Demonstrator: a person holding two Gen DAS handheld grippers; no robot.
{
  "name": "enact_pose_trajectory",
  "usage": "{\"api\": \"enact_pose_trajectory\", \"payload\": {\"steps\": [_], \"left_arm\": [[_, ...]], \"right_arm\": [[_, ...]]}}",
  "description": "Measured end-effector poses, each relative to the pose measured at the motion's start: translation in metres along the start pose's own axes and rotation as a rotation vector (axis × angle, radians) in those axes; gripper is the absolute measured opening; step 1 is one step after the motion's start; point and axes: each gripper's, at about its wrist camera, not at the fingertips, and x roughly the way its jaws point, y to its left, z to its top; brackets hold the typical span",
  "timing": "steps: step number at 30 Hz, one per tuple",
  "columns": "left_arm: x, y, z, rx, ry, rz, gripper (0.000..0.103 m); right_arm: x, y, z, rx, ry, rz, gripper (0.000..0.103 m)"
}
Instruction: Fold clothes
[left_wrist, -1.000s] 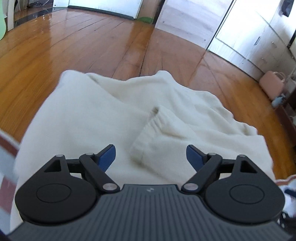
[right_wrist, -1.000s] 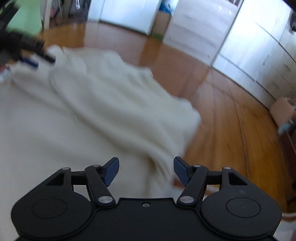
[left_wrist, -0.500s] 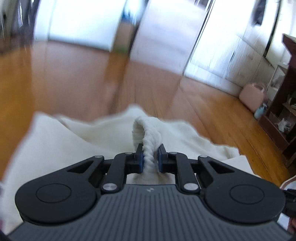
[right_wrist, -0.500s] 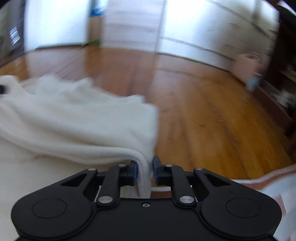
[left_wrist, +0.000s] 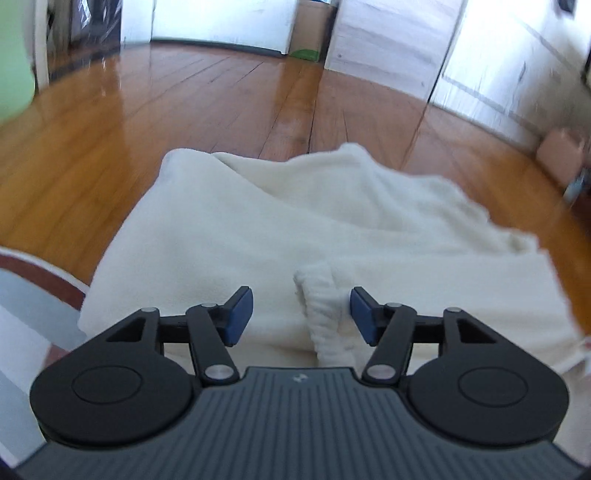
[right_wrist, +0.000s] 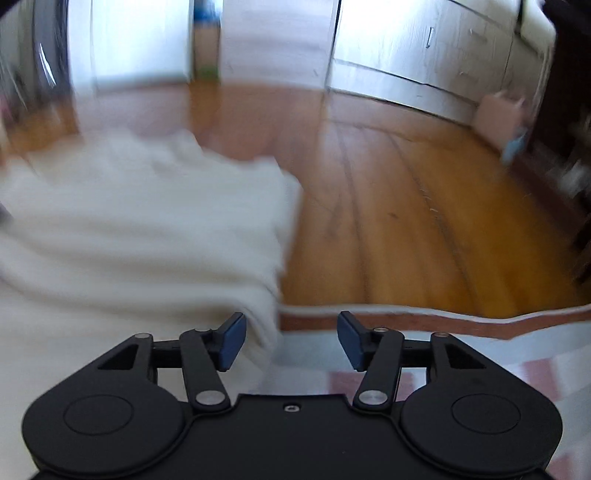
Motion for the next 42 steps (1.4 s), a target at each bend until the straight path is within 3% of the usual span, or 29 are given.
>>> {"api": "enact_pose_trajectory", "payload": {"steps": [2, 4, 9, 12, 15, 16, 17, 18, 21, 23, 26, 28, 29, 32, 34, 36, 39, 42], "left_arm": [[-0.004, 0.005, 0.005, -0.015, -0.012, -0.014, 0.058], [0.001, 0.01, 0.008, -0.024, 0.001, -0.031, 0.058], [0.001, 0.016, 0.011, -0.041, -0.015, -0.036, 0.058], [0.006, 0.023, 0.006, -0.062, -0.001, -0.029, 0.058], [0.007, 0.033, -0.001, -0.086, 0.019, -0.028, 0.058], [0.009, 0.035, -0.002, -0.089, 0.02, -0.025, 0.058], [0.01, 0.036, -0.001, -0.086, 0.019, -0.019, 0.058], [0.011, 0.037, -0.001, -0.083, 0.018, -0.013, 0.058], [0.013, 0.039, 0.002, -0.075, 0.013, 0.012, 0.058], [0.016, 0.04, 0.0, -0.064, 0.024, 0.031, 0.058], [0.021, 0.042, -0.004, -0.055, 0.048, 0.063, 0.058], [0.023, 0.044, -0.005, -0.067, 0.053, 0.055, 0.058], [0.023, 0.045, -0.005, -0.074, 0.055, 0.051, 0.058], [0.018, 0.046, 0.0, -0.092, 0.034, 0.004, 0.058], [0.013, 0.045, 0.002, -0.097, 0.02, -0.021, 0.058], [0.008, 0.044, 0.004, -0.122, 0.0, -0.081, 0.058], [0.008, 0.03, 0.003, -0.151, -0.003, -0.19, 0.058], [0.015, 0.005, -0.001, -0.106, 0.033, -0.236, 0.059]], "right_arm": [[-0.008, -0.018, 0.017, 0.11, -0.028, 0.146, 0.065], [0.001, -0.03, 0.039, 0.185, -0.029, 0.203, 0.069], [0.082, -0.058, 0.087, 0.399, 0.084, 0.212, 0.069], [0.133, -0.069, 0.096, 0.536, 0.171, 0.196, 0.069], [0.165, -0.067, 0.095, 0.596, 0.208, 0.143, 0.068], [0.169, -0.061, 0.095, 0.575, 0.194, 0.163, 0.061], [0.17, -0.053, 0.097, 0.531, 0.168, 0.187, 0.028], [0.166, -0.043, 0.099, 0.468, 0.125, 0.179, 0.017], [0.132, -0.014, 0.108, 0.291, -0.047, 0.086, 0.013], [0.115, -0.006, 0.108, 0.204, -0.118, -0.032, 0.012], [0.13, -0.009, 0.101, 0.127, -0.031, -0.133, 0.012], [0.136, -0.007, 0.1, 0.113, 0.01, -0.145, 0.016], [0.136, -0.005, 0.102, 0.126, 0.02, -0.144, 0.02], [0.122, -0.008, 0.105, 0.214, -0.009, -0.181, 0.05], [0.109, -0.009, 0.106, 0.273, -0.03, -0.207, 0.051], [0.091, -0.005, 0.103, 0.304, -0.035, -0.114, 0.051], [0.062, 0.016, 0.086, 0.214, -0.022, 0.036, 0.051], [0.036, 0.039, 0.058, 0.056, -0.019, 0.042, 0.059]]}}
